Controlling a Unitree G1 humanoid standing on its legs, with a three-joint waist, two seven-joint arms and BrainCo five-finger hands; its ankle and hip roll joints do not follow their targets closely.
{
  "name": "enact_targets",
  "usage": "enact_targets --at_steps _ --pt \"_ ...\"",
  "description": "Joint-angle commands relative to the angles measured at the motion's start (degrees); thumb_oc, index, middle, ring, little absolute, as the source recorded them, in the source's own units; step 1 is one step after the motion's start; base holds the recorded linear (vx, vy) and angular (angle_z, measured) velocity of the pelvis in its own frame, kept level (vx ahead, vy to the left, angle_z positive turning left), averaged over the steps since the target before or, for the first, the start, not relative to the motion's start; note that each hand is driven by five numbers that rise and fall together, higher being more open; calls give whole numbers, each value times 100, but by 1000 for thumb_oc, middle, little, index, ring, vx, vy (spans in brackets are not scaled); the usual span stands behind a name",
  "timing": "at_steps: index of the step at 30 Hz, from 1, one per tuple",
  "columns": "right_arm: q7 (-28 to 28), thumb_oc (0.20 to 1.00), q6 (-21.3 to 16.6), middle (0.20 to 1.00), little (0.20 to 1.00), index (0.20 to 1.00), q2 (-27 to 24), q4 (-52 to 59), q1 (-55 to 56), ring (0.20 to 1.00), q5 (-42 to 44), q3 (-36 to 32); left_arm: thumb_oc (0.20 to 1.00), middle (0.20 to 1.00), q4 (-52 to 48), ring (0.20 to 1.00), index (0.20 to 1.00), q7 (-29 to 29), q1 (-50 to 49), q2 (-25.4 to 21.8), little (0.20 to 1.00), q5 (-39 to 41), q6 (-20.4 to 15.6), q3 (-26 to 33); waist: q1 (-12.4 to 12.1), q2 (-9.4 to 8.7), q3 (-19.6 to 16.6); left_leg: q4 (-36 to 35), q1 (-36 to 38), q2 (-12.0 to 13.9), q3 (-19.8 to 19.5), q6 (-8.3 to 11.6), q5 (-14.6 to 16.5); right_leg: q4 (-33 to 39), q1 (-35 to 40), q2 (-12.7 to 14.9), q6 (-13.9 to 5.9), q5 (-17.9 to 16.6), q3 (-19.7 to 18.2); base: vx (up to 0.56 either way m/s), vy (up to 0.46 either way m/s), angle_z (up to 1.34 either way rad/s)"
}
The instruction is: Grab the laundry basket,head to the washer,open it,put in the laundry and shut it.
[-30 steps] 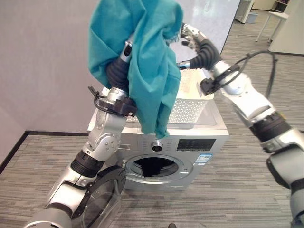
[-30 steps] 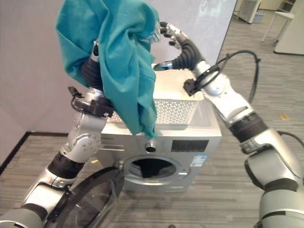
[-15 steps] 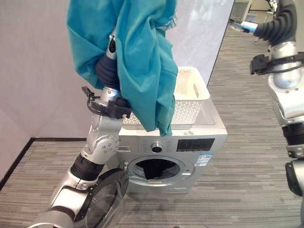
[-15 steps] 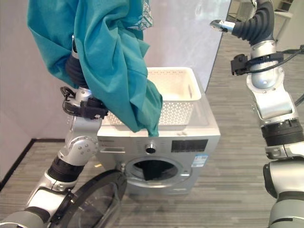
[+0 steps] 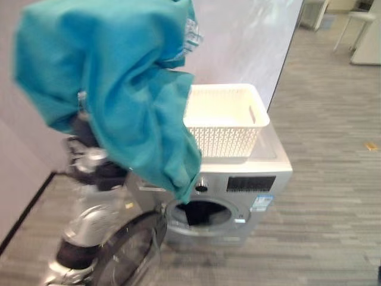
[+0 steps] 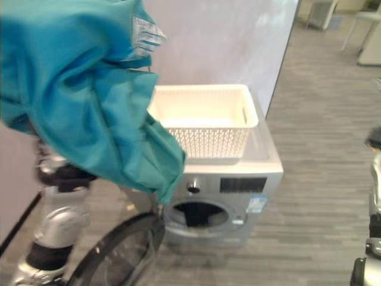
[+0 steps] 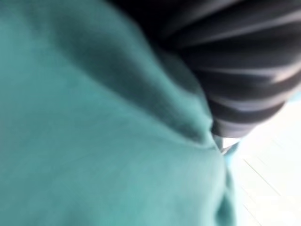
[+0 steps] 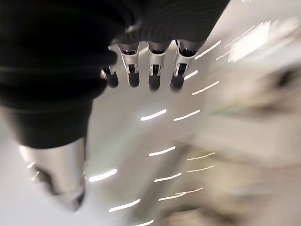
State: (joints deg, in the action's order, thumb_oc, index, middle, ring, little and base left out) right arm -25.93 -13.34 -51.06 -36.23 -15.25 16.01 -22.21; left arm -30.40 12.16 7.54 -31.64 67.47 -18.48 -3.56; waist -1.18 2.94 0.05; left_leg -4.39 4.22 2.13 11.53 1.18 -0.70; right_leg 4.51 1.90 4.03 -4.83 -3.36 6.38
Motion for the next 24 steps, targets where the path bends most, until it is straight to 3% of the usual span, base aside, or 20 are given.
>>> enact_targets --at_steps 1,6,9,11,13,17,19,24 --pt "149 1000 -240 1000 1000 1000 -190 -429 -176 1000 334 106 200 200 -300 200 200 384 63 -528 200 187 237 -198 -125 -353 -33 -61 -46 129 -252 230 -71 -69 -33 310 -265 -397 239 -45 -41 7" --pt "515 1000 -104 1000 1000 1000 269 -1883 464 1000 726 58 200 200 -157 200 200 769 -971 -627 200 603 779 -355 -117 -273 288 -61 -177 189 -283 276 -190 -148 -181 241 -218 -387 277 -56 -49 3" --pt "710 1000 -89 1000 1000 1000 451 -2245 660 1000 815 118 200 200 90 200 200 807 -1243 -520 200 560 833 -379 -124 -268 365 -61 -240 212 -294 289 -223 -187 -256 219 -200 -375 277 -47 -41 2" --pt "1107 1000 9 1000 1000 1000 981 -3044 841 1000 1263 284 200 200 712 200 200 818 -1597 -530 200 505 1095 -823 -127 -211 566 -61 -321 262 -305 287 -280 -371 -432 175 -157 -300 299 -66 -52 6" --pt "1327 1000 103 1000 1000 1000 1195 -3371 803 1000 1340 551 200 200 1105 200 200 765 -1699 -567 200 437 1154 -1059 -124 -175 730 -61 -374 299 -289 269 -311 -611 -624 154 -116 -217 284 -94 -28 6" --pt "1531 1000 184 1000 1000 1000 1568 -3442 675 1000 1370 1002 200 200 1673 200 200 766 -1717 -603 200 265 1246 -1393 -113 -151 1097 125 -612 327 -219 220 -343 -998 -1017 146 -58 -82 199 -149 -15 -1" --pt "1617 1000 241 1000 1000 1000 1742 -3511 659 1000 1156 1362 200 200 2127 200 200 827 -1762 -470 200 265 1370 -1607 -146 -230 1419 801 -1206 305 -212 203 -166 -1110 -1372 187 -40 -153 166 -229 -43 -8" --pt "1630 1000 253 1000 1000 1000 2072 -3396 852 1000 1059 1531 200 200 2572 200 200 873 -1917 -325 200 178 1403 -1787 -100 -249 1635 906 -1738 304 -180 140 -179 -1458 -2026 231 -77 -201 196 -111 35 -10"
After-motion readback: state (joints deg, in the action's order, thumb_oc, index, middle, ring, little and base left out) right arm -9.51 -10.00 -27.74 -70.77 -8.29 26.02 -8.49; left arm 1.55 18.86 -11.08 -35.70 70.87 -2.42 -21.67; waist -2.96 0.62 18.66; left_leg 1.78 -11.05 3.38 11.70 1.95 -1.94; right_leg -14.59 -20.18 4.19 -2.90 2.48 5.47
